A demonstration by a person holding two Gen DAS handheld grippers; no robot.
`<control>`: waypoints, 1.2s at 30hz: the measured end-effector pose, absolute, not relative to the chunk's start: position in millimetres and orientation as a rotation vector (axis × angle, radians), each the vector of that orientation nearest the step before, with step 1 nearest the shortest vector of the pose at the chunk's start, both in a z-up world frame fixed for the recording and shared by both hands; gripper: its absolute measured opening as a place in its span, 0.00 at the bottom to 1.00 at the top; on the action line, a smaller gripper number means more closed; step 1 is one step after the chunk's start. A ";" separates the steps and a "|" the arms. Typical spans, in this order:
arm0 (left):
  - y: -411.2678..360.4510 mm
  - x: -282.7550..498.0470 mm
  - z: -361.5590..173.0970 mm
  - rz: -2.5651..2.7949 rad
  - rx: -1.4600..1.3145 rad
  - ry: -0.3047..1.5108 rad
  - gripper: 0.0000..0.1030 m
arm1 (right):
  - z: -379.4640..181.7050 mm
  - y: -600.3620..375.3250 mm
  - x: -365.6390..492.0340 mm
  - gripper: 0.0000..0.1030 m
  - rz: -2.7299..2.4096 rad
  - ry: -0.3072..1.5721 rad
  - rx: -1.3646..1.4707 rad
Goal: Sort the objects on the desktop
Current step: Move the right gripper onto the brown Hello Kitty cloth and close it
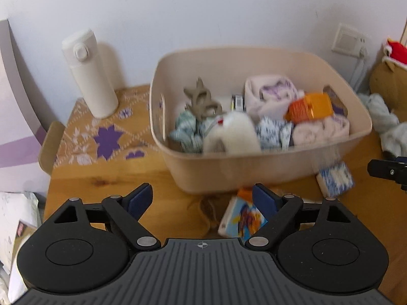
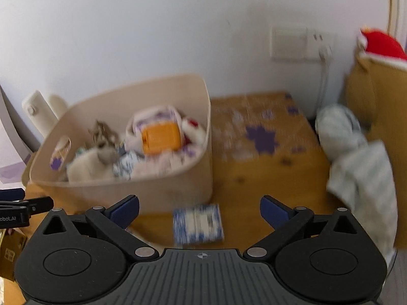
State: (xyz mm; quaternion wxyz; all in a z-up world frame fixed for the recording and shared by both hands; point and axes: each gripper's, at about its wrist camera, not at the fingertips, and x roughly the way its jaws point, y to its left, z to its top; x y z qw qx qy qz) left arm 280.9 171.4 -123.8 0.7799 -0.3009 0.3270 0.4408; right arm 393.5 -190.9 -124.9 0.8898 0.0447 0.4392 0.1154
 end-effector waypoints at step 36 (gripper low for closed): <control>201.9 299.7 -211.6 0.970 -0.737 0.884 0.83 | -206.7 -128.9 345.0 0.94 0.029 1.238 0.219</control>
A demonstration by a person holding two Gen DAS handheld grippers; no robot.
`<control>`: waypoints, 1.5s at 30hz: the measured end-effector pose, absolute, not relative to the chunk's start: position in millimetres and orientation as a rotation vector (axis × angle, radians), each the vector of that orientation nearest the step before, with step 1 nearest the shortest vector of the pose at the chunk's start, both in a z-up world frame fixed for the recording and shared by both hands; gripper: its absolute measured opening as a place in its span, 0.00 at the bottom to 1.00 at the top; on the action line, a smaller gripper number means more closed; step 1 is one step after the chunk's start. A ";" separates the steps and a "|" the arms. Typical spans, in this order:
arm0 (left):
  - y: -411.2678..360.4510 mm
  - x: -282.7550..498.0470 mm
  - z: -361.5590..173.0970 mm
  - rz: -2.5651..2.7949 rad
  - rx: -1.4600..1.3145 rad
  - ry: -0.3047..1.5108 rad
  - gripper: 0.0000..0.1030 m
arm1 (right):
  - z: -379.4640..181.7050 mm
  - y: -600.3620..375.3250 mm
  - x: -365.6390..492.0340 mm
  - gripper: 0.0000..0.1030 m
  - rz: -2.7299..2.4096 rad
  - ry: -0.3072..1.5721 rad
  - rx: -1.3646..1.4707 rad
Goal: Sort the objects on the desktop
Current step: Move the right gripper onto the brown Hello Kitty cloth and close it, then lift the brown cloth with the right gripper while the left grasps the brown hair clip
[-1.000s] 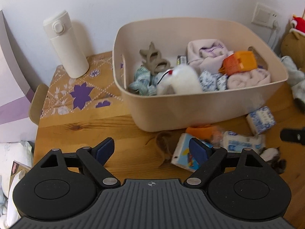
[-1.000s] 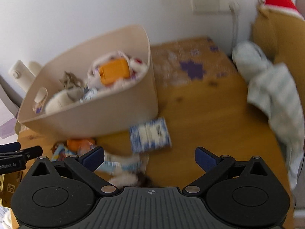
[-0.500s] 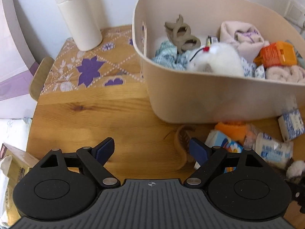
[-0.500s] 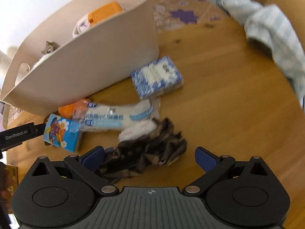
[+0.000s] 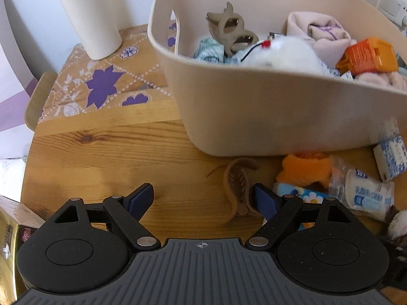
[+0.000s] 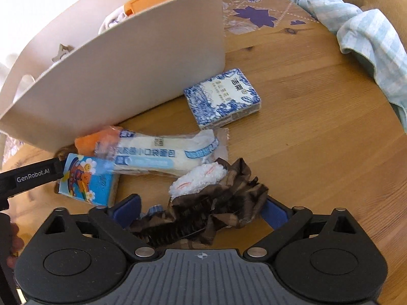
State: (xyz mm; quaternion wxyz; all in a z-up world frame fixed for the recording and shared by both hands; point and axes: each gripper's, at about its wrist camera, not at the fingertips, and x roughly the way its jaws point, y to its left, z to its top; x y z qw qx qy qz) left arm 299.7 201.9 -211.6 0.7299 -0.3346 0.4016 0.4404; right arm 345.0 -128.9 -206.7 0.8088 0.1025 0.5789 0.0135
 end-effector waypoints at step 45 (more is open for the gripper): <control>154.1 283.9 -171.1 0.820 -0.597 0.848 0.19 | -172.6 -174.1 333.4 0.48 0.289 1.037 0.136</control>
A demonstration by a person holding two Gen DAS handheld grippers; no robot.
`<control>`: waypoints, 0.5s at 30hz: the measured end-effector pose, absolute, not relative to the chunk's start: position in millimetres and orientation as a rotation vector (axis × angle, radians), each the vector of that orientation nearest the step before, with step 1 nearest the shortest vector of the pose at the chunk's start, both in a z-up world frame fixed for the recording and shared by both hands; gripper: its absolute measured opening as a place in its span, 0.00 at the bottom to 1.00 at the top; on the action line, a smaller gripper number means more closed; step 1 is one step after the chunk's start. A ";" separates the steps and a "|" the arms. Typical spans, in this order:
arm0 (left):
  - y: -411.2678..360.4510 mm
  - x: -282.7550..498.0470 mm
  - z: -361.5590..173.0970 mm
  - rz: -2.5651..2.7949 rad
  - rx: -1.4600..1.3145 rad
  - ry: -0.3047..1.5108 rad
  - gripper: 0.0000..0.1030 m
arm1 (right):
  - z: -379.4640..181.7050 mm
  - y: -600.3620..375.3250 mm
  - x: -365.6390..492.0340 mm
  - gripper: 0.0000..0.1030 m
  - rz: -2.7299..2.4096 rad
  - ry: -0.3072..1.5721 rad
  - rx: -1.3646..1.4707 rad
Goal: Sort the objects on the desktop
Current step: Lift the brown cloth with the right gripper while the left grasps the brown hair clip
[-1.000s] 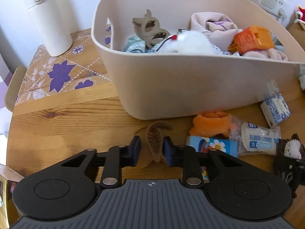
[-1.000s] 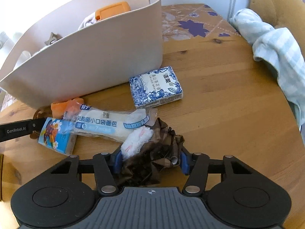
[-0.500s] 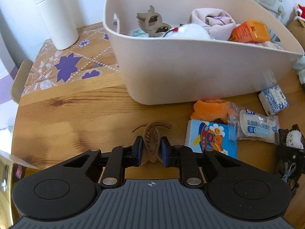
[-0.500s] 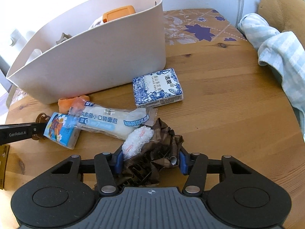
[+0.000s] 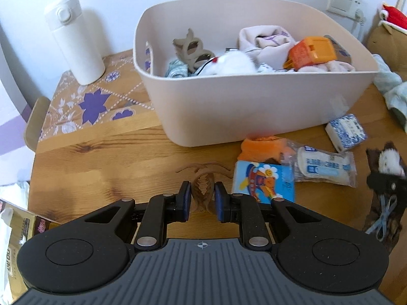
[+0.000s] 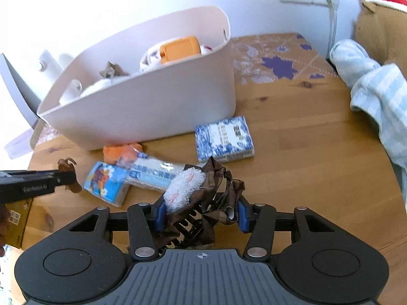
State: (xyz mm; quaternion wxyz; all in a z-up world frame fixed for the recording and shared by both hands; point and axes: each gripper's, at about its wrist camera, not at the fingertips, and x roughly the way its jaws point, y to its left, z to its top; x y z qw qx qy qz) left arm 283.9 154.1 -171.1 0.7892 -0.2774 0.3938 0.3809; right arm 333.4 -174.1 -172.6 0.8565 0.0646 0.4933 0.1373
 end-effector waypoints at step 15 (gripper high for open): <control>150.9 272.8 -134.3 0.825 -0.576 0.787 0.19 | -128.1 -197.1 336.0 0.48 0.299 0.943 0.190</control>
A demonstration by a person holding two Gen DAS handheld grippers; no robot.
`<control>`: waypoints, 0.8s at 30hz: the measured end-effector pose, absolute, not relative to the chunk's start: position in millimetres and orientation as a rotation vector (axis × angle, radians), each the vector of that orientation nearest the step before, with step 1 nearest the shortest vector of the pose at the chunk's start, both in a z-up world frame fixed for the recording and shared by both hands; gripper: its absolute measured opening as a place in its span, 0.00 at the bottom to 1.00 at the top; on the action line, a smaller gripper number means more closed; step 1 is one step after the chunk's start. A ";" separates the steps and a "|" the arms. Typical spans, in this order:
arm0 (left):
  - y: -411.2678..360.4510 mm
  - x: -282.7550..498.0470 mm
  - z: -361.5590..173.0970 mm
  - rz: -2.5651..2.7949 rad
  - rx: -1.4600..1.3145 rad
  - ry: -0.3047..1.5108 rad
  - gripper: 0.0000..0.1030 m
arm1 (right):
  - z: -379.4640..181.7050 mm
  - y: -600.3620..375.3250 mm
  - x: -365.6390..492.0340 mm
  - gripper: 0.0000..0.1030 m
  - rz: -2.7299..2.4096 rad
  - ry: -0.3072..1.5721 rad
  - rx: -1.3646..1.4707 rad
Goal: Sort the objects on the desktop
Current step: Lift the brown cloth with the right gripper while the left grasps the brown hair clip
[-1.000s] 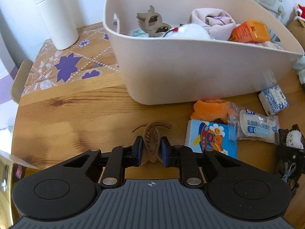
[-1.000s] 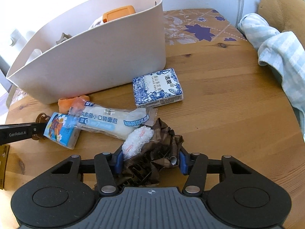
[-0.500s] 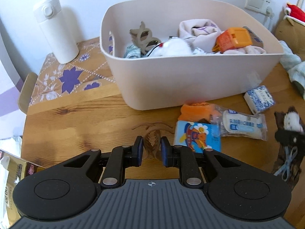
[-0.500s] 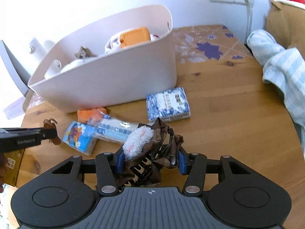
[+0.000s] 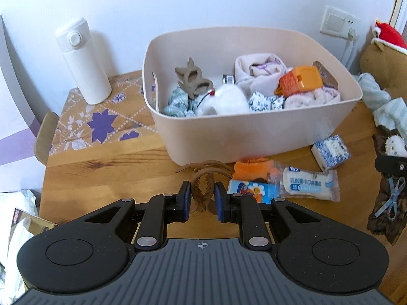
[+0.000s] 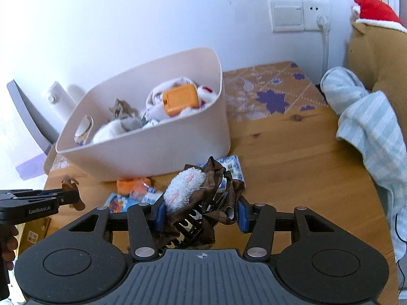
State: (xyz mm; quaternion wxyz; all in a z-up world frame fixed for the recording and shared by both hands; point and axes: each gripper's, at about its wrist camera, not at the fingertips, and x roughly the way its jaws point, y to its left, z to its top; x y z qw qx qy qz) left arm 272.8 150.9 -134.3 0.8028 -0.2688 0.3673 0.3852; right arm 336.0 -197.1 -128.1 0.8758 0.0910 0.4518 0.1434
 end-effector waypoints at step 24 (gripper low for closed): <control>189.4 276.0 -63.6 0.850 -0.485 0.647 0.19 | -56.2 -213.8 391.6 0.48 0.317 0.740 0.234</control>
